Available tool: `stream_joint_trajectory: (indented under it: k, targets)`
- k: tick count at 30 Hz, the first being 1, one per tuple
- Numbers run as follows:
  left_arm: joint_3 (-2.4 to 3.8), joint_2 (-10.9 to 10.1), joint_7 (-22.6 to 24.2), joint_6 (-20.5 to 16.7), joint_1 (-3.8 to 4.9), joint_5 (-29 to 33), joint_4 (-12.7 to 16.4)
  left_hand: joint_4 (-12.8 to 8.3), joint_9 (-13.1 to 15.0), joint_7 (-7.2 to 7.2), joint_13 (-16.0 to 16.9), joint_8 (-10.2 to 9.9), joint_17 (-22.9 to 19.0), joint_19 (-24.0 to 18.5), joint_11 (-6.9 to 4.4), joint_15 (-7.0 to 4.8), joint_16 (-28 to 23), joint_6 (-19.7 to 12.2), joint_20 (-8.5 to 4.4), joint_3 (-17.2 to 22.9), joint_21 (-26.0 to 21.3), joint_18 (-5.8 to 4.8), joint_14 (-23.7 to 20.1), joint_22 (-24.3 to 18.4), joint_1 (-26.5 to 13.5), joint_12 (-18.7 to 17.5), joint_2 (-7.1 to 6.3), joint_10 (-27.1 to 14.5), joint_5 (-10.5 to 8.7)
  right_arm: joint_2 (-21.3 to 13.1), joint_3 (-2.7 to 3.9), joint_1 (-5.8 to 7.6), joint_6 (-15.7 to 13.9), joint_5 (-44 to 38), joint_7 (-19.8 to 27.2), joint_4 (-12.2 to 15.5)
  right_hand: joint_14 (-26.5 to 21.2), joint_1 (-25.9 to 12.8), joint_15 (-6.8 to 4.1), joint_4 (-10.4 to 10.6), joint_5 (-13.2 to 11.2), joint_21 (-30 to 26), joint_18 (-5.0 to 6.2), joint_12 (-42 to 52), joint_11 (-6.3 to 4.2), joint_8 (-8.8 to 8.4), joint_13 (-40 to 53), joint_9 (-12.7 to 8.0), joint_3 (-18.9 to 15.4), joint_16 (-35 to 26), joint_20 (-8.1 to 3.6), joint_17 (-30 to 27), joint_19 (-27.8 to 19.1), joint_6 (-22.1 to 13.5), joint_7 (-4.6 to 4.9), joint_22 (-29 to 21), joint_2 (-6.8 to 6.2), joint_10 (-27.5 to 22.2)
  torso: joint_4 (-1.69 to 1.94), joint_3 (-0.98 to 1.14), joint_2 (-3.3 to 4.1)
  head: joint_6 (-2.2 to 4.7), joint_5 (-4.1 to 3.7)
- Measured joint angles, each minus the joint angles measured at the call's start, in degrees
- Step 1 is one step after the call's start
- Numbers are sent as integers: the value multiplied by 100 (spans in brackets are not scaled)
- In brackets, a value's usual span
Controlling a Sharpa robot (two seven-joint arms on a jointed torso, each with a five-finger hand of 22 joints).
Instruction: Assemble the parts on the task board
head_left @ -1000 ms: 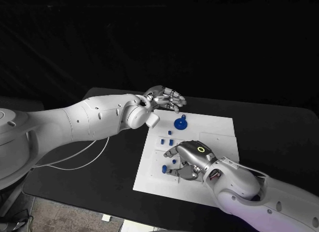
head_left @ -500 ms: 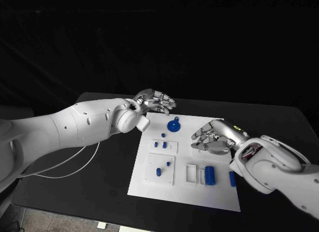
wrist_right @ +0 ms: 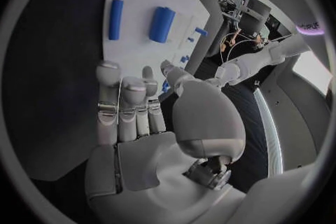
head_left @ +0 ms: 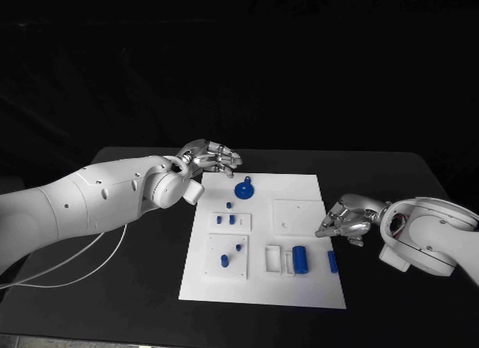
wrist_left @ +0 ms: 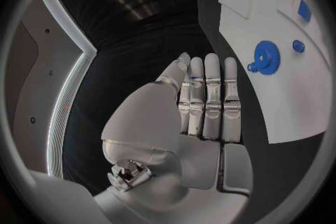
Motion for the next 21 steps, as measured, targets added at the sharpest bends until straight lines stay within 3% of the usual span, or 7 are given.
stream_joint_trajectory:
  k: [5, 8, 10, 13, 16, 21]
  targets:
    - [-3, -18, 5, -6, -23, 0, 15, 11, 46, -20, 0, -39, -1, 0, 0, 0, 0, 20, 0, -11, -1, -1, 0, -29, -37, 0, 20, 0, -21, -124, -112, -92, 61, 154, -244, 162, 23, -80, 23, 229, -14, 122, 0, 203, 13, 0, 315, 29, -111, 44, 0, 186, 0, -75, 36, 0, 14, 137, -19, 7, -16, -20, -66]
    - [-5, -19, 30, -32, -33, 4, 25, 163, 133, -35, 9, -21, -5, -25, 0, 12, 0, 6, 24, -163, -23, 0, -12, -124, -215, 23, -27, 0, -311, -119, -181, -129, 45, 353, -402, 245, 35, -192, 35, 307, -14, 164, 0, 263, 30, 0, 416, 25, -184, 87, 1, 266, 0, -180, 61, 0, -192, 154, -29, 7, -21, -33, -99]
    - [-7, -19, 60, -65, -42, 14, 32, 405, 289, -62, 50, 121, -5, -31, 3, 21, 0, -113, 31, -495, -46, 0, -21, -289, -499, 101, -134, -3, -49, -100, -232, -149, 18, 520, -514, 274, 44, -253, 43, 341, -14, 164, 1, 297, 42, 0, 479, 22, -154, 116, 1, 324, 0, -183, 64, 0, -268, 167, -32, 6, -27, -56, -125]
    - [-7, -20, 112, -121, -47, 33, 39, 502, 448, -42, 100, 229, -17, 0, 31, 21, 0, -268, 62, -828, -46, 0, -21, -577, -418, 169, -55, -73, 156, -38, -299, -197, -44, 746, -714, 315, 51, -280, 46, 392, -14, 208, 0, 346, 37, 0, 596, 41, -205, 155, 1, 414, 0, -183, 64, -1, -295, 221, -36, 3, -32, -75, -169]
    - [-7, -26, 150, -166, -48, 56, 40, 544, 468, -42, 111, 229, -28, 19, 50, 42, 23, -268, 82, -1027, -46, 0, -42, -829, -321, 192, 42, -93, 157, 37, -335, -230, -132, 885, -905, 336, 67, -289, 62, 490, -14, 362, 1, 424, 47, 0, 739, 85, -211, 204, 13, 506, -12, -192, 54, -1, -348, 285, -36, 3, -31, -82, -199]
    - [-7, -42, 180, -202, -52, 84, 55, 550, 463, -41, 111, 198, -37, 21, 40, 42, 23, -268, 83, -1110, -46, 0, -42, -989, -279, 192, 84, -124, 156, 126, -362, -252, -282, 981, -1147, 347, 108, -320, 61, 560, -14, 495, 0, 501, 51, 0, 913, 127, -252, 244, 23, 605, -22, -228, 68, -1, -380, 338, -31, -2, -31, -93, -221]
